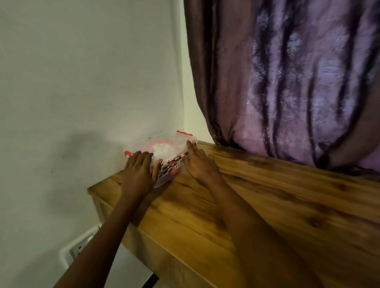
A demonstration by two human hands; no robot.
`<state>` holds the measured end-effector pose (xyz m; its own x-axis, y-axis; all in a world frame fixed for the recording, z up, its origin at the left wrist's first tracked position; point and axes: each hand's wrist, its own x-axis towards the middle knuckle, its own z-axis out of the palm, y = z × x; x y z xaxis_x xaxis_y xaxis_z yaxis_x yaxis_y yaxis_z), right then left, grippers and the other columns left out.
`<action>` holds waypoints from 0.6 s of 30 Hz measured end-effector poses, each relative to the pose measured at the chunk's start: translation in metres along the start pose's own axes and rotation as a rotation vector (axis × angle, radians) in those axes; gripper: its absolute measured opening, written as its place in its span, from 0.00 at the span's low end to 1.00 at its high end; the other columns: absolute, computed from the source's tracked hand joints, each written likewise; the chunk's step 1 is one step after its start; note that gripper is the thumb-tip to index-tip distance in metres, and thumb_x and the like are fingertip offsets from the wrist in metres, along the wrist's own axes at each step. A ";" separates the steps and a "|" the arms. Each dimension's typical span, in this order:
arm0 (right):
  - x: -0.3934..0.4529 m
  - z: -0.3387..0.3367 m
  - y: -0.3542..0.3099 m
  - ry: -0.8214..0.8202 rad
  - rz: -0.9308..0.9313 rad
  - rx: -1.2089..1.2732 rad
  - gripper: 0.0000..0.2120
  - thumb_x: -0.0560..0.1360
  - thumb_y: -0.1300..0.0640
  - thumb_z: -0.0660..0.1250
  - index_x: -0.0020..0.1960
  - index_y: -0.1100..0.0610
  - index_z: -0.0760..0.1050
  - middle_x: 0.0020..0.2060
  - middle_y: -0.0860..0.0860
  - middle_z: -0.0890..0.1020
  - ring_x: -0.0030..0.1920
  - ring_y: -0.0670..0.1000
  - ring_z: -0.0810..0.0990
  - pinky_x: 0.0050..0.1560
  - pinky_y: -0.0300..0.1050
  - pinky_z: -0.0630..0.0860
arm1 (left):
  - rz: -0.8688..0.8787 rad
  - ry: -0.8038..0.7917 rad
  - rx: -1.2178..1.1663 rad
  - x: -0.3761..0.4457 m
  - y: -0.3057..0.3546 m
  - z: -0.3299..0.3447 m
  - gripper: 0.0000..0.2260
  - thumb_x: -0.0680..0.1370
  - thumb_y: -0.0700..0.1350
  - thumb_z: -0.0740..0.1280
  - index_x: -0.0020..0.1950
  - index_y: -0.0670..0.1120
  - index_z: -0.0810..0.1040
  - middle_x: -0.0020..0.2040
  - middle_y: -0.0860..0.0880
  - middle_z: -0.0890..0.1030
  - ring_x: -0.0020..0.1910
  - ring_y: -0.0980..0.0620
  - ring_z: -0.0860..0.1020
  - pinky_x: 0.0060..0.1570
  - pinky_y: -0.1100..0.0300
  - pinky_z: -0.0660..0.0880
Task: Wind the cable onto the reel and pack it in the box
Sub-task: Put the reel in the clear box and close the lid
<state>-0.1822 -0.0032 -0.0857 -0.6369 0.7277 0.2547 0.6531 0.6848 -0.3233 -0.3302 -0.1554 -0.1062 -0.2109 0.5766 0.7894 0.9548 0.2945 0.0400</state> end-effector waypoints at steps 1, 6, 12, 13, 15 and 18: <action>0.006 0.004 -0.005 -0.012 -0.011 -0.001 0.29 0.84 0.42 0.45 0.81 0.48 0.40 0.81 0.49 0.46 0.79 0.58 0.53 0.75 0.62 0.50 | -0.003 0.002 0.017 0.001 -0.007 0.001 0.18 0.81 0.50 0.64 0.57 0.36 0.81 0.55 0.37 0.84 0.56 0.35 0.81 0.58 0.45 0.78; 0.029 0.015 -0.020 -0.017 -0.044 -0.012 0.30 0.84 0.42 0.47 0.81 0.49 0.40 0.81 0.51 0.46 0.78 0.59 0.56 0.75 0.63 0.52 | -0.018 0.005 0.077 0.009 -0.031 0.009 0.21 0.82 0.54 0.62 0.56 0.37 0.82 0.54 0.38 0.84 0.55 0.38 0.81 0.56 0.47 0.77; 0.047 0.027 -0.031 -0.012 -0.041 0.055 0.31 0.84 0.43 0.49 0.81 0.49 0.39 0.81 0.51 0.46 0.77 0.61 0.60 0.75 0.64 0.55 | -0.011 0.037 0.101 0.014 -0.049 0.020 0.22 0.82 0.57 0.61 0.56 0.39 0.82 0.53 0.40 0.84 0.53 0.41 0.81 0.53 0.49 0.77; 0.049 0.027 -0.029 -0.019 -0.044 0.060 0.32 0.83 0.42 0.49 0.80 0.49 0.38 0.81 0.51 0.45 0.77 0.61 0.59 0.75 0.65 0.55 | -0.030 0.029 0.089 0.015 -0.048 0.021 0.22 0.81 0.57 0.61 0.56 0.39 0.83 0.53 0.41 0.84 0.54 0.41 0.81 0.53 0.50 0.77; 0.050 0.027 -0.021 -0.054 -0.080 0.050 0.34 0.83 0.39 0.48 0.80 0.47 0.34 0.81 0.49 0.41 0.78 0.60 0.56 0.75 0.66 0.53 | -0.083 -0.002 0.044 0.017 -0.044 0.020 0.23 0.81 0.58 0.61 0.56 0.39 0.83 0.53 0.40 0.84 0.54 0.40 0.81 0.54 0.49 0.77; 0.039 0.015 -0.002 -0.096 -0.123 0.048 0.37 0.80 0.33 0.48 0.78 0.45 0.30 0.81 0.47 0.42 0.79 0.58 0.51 0.75 0.66 0.52 | -0.149 -0.055 0.062 0.018 -0.040 0.017 0.28 0.81 0.60 0.55 0.57 0.39 0.83 0.55 0.39 0.84 0.57 0.39 0.80 0.64 0.45 0.72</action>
<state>-0.2147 0.0228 -0.0890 -0.7485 0.6298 0.2075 0.5489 0.7641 -0.3390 -0.3753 -0.1439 -0.1044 -0.3617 0.5638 0.7425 0.8980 0.4248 0.1149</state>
